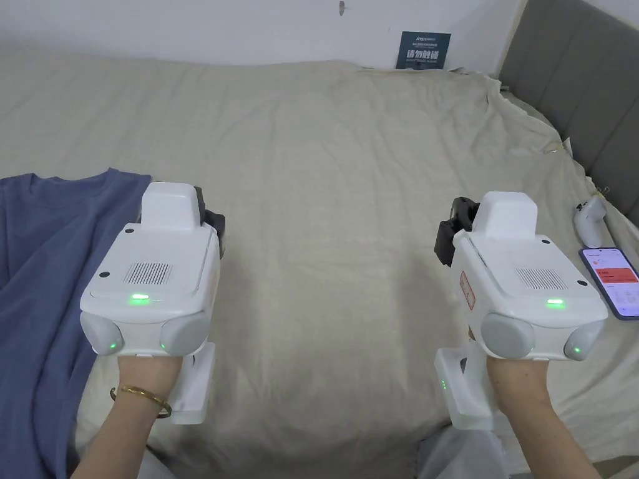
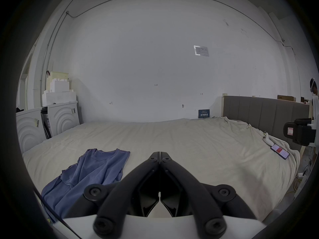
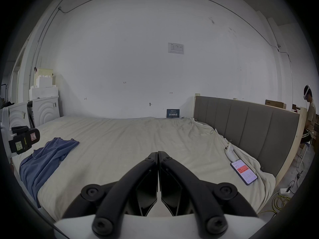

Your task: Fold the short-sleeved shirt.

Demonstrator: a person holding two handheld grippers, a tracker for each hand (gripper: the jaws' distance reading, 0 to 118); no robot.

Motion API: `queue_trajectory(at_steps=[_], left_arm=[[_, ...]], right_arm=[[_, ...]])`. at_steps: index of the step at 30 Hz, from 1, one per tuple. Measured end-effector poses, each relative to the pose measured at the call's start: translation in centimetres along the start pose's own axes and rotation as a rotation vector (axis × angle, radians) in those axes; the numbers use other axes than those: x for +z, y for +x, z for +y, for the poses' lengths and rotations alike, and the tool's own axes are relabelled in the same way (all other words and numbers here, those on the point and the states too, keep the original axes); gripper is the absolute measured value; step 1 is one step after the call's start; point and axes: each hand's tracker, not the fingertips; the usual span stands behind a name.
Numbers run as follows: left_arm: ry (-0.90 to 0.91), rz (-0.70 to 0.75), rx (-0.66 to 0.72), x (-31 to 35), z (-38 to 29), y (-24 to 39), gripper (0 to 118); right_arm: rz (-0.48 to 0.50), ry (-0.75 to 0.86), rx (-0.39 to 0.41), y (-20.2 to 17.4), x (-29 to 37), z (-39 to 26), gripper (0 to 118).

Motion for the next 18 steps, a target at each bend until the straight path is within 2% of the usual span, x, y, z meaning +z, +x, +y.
queue_trajectory(at_steps=[11,18], left_arm=[[0.011,0.06,0.021,0.4,0.4,-2.9,0],[0.011,0.205,0.018,2.5,0.3,-8.0,0]], right_arm=[[0.057,0.023,0.029,-2.5,-0.9,1.4,0],[0.196,0.031,0.032,-7.9,-2.7,2.2,0]])
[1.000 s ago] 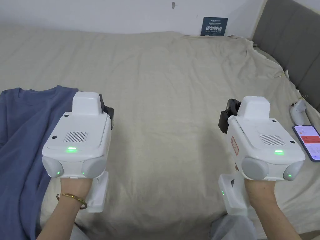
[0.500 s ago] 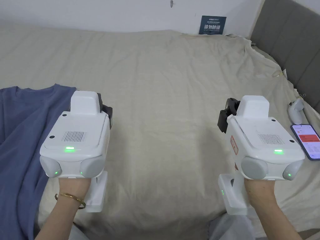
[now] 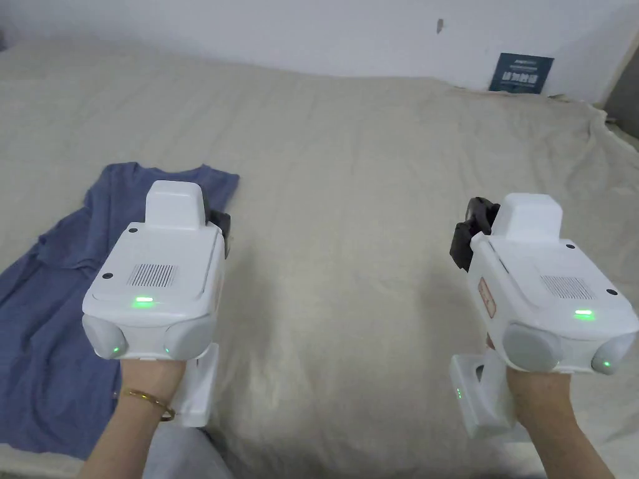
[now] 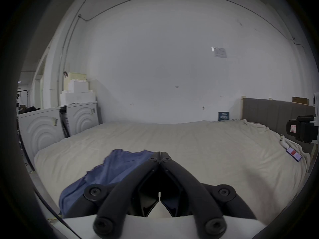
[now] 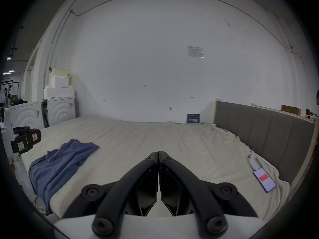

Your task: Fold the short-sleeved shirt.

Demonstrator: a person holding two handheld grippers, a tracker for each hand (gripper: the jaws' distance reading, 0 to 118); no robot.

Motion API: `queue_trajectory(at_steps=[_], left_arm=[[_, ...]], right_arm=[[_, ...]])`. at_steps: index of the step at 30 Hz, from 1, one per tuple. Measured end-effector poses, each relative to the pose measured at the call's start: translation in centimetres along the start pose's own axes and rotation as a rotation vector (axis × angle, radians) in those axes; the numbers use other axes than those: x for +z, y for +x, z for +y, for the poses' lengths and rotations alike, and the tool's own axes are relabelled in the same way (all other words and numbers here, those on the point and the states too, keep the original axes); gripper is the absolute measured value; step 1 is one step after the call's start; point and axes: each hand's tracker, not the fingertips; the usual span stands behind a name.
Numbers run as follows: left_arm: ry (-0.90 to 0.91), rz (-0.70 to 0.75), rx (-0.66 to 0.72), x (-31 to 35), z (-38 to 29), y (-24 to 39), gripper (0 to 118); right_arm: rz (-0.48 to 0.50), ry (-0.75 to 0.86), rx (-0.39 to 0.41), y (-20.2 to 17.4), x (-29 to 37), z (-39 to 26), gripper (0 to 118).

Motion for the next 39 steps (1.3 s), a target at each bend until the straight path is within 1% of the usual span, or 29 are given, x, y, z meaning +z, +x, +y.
queue_trajectory(at_steps=[6,11,17,23,24,25,26,27,28,29,30,34,39], left_arm=[[-0.003,0.137,0.024,2.0,-0.4,-5.5,0],[-0.012,0.23,0.039,4.3,-0.6,-9.0,0],[-0.029,0.284,0.047,5.9,-1.1,-11.5,0],[-0.037,0.308,0.056,6.2,-1.7,-12.6,0],[-0.041,0.308,0.062,6.0,-1.8,-12.8,5],[-0.047,0.315,0.068,5.8,-1.8,-12.8,13],[-0.062,0.329,0.072,5.4,-1.8,-12.8,26],[-0.069,0.323,0.074,5.1,-1.8,-12.9,58],[-0.079,0.319,0.082,4.7,-1.8,-13.0,82],[-0.096,0.311,0.096,4.2,-1.8,-13.2,102],[-0.11,0.299,0.112,3.7,-1.8,-13.4,117],[-0.143,0.276,0.153,1.9,-1.4,-13.4,118],[-0.227,0.233,0.126,-2.9,-1.8,-14.2,118]], right_arm=[[0.16,0.001,0.03,-5.3,-2.3,0.6,0],[0.264,-0.001,0.055,-9.6,-3.1,0.8,0],[0.339,-0.013,0.064,-13.0,-3.4,0.5,0],[0.373,-0.016,0.082,-14.9,-3.6,0.6,0],[0.375,-0.018,0.078,-15.0,-3.6,0.6,0],[0.377,-0.02,0.074,-15.2,-3.5,0.6,0],[0.378,-0.02,0.074,-15.3,-3.6,0.6,0],[0.378,-0.02,0.076,-15.4,-3.6,0.7,0],[0.379,-0.021,0.078,-15.5,-3.8,0.7,0],[0.379,-0.023,0.079,-15.6,-3.7,0.8,0],[0.38,-0.024,0.079,-15.7,-3.8,0.8,0],[0.387,-0.031,0.068,-15.8,-4.5,1.1,0],[0.396,-0.035,0.07,-16.4,-6.2,1.4,0]])
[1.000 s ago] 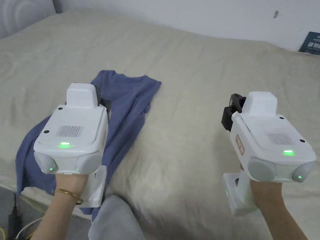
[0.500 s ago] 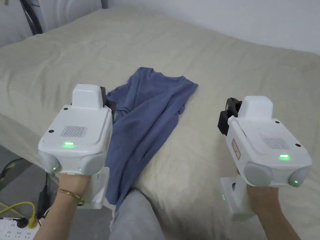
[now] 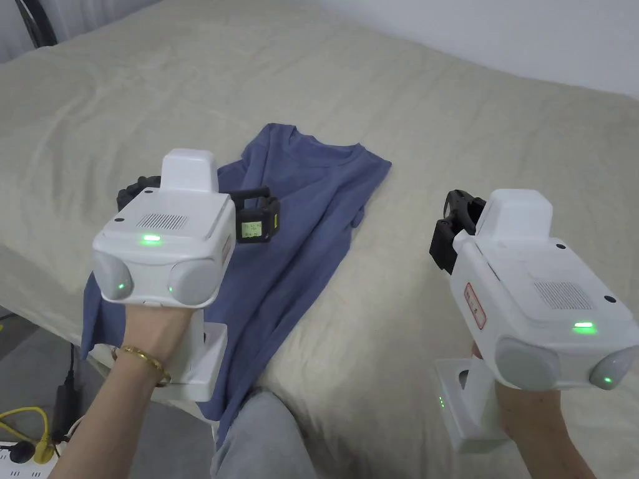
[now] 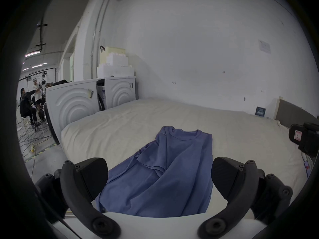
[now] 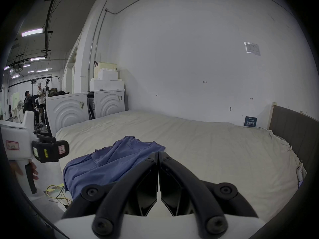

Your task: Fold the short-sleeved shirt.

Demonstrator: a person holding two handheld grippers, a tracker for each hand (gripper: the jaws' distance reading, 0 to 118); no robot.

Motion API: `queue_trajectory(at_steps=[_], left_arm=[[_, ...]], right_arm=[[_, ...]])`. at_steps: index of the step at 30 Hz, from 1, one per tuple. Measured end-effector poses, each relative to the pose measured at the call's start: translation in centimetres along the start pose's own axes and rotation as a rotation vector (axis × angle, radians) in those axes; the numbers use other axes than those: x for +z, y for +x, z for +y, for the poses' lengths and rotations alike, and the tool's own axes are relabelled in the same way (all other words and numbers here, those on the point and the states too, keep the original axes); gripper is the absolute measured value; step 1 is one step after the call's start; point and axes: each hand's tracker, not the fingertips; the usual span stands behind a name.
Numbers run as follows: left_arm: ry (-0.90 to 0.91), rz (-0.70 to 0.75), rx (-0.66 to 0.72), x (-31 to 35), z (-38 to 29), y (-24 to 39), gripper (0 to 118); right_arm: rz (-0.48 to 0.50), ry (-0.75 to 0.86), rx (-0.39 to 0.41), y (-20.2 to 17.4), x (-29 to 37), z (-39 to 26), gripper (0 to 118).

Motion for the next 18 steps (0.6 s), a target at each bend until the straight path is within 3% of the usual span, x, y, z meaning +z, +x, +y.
queue_trajectory(at_steps=[12,18], left_arm=[[-0.2,-0.09,-0.048,-16.5,4.4,3.1,118],[-0.455,-0.167,-0.041,-27.6,6.1,6.1,115]], right_arm=[[0.053,-0.025,-0.022,1.7,-6.3,0.1,0],[0.052,-0.058,-0.051,3.5,-9.1,-1.3,0]])
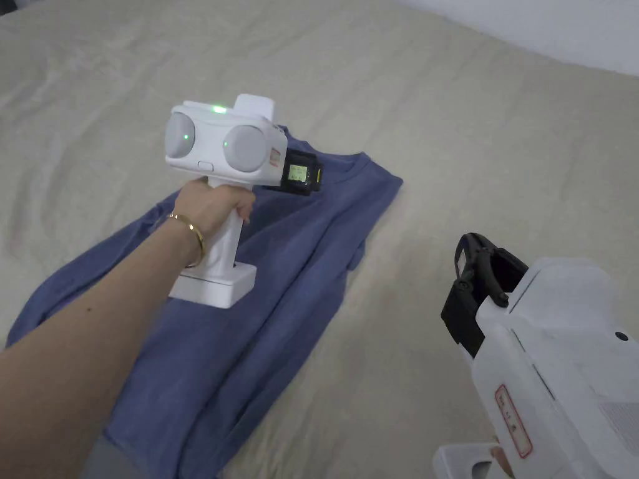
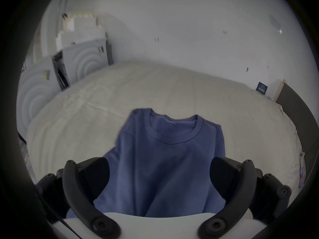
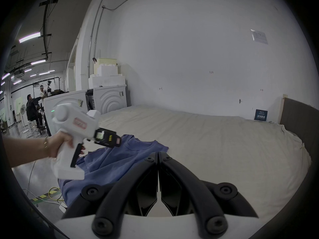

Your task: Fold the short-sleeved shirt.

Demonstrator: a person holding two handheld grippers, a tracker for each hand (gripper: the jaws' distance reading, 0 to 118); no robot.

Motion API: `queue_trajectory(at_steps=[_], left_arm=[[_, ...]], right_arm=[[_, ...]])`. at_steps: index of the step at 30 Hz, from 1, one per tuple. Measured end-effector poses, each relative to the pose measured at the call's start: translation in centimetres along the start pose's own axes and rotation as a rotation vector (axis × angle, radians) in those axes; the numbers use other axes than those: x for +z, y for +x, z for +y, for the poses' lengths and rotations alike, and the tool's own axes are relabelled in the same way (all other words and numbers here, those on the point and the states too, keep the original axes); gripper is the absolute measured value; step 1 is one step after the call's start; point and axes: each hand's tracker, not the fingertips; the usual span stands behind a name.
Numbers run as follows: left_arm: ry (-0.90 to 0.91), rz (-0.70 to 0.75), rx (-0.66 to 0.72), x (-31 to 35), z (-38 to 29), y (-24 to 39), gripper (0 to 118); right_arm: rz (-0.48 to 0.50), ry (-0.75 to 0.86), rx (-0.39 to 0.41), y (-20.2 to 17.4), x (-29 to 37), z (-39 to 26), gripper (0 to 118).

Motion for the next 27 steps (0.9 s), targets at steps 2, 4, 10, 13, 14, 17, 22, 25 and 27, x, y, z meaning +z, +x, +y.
queue_trajectory(at_steps=[2,4,10,13,14,17,22,25,27], left_arm=[[-0.095,0.036,-0.066,-3.2,1.4,0.9,113],[-0.17,0.071,-0.111,-5.9,2.2,1.6,111],[-0.294,0.066,-0.015,-10.8,2.3,2.4,107],[-0.316,0.072,-0.018,-11.7,1.9,2.7,103],[-0.331,0.069,-0.01,-11.8,2.2,2.6,102],[-0.341,0.014,-0.034,-10.7,2.9,2.9,65],[-0.303,0.052,-0.113,-9.7,2.3,4.3,0],[-0.212,0.074,-0.058,-8.3,1.5,4.3,0],[-0.152,0.116,-0.053,-6.9,1.3,4.4,0]], right_arm=[[0.003,-0.022,-0.021,0.8,-0.8,-0.7,0],[0.004,-0.04,-0.022,1.3,-1.3,-1.4,0],[0.0,-0.089,-0.03,3.1,-1.6,-3.2,0],[-0.008,-0.103,-0.064,4.1,-1.2,-3.8,0],[-0.012,-0.106,-0.068,4.4,-1.1,-3.9,0],[-0.028,-0.11,-0.082,4.8,-1.1,-4.2,0],[-0.033,-0.111,-0.112,4.9,-0.3,-4.2,0],[-0.041,-0.107,-0.101,4.9,0.9,-3.7,0],[-0.049,-0.106,-0.096,5.1,1.9,-3.3,0]])
